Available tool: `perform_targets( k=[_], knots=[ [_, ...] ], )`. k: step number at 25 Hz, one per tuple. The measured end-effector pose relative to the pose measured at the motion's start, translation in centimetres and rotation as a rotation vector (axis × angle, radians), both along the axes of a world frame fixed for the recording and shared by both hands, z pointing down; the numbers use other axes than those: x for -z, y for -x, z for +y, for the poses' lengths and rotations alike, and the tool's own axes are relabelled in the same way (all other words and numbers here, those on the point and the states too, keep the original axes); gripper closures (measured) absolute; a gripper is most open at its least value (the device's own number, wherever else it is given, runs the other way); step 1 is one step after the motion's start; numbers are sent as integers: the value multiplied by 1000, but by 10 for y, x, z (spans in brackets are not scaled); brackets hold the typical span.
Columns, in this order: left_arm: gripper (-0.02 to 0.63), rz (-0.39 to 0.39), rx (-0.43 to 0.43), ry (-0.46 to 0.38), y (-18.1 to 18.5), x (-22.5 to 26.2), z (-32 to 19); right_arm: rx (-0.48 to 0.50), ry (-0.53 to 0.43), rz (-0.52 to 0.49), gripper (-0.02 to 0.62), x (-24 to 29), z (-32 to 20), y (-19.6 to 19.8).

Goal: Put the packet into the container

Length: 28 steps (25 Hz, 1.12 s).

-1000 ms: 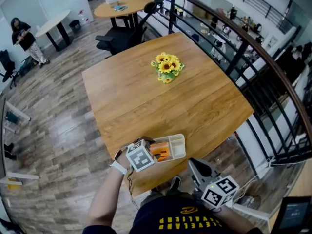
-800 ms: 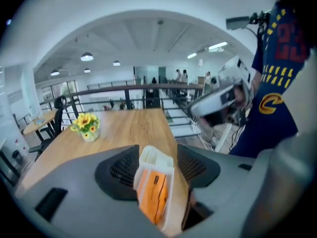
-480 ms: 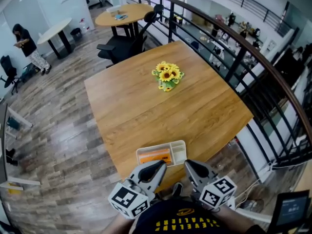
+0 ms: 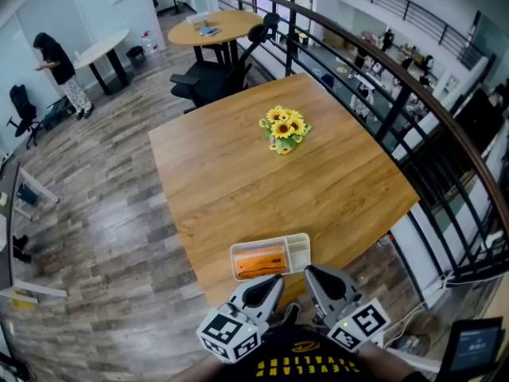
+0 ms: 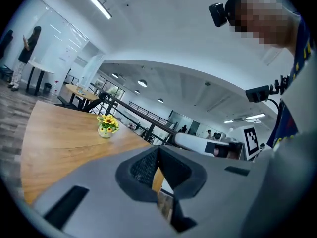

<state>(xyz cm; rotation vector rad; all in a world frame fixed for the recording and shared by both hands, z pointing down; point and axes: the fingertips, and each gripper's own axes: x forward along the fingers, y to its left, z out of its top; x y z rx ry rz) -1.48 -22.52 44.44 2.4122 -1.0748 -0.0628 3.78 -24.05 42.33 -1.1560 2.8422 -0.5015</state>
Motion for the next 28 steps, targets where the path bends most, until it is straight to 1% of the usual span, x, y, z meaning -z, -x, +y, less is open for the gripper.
perform_targets(
  k=[4,10,16,22,28],
  knots=[
    [606,-6,-2,-3,1,1,-3,0,-44,-3,580,8,-1,2],
    [606,-12,-2,12,1,-2,-3,-1,-49,-24,578,10,0,1],
    [606,-14,24,5,11,-6,-4,29,-49,-12,578,7,-1,12],
    [606,-18,33,16,12,-6,-1,41,-47,-10,579,7,2,15],
    [606,-20,22,-5,8,-1,-1,34,-53,-5,578,9,3,13]
  ],
)
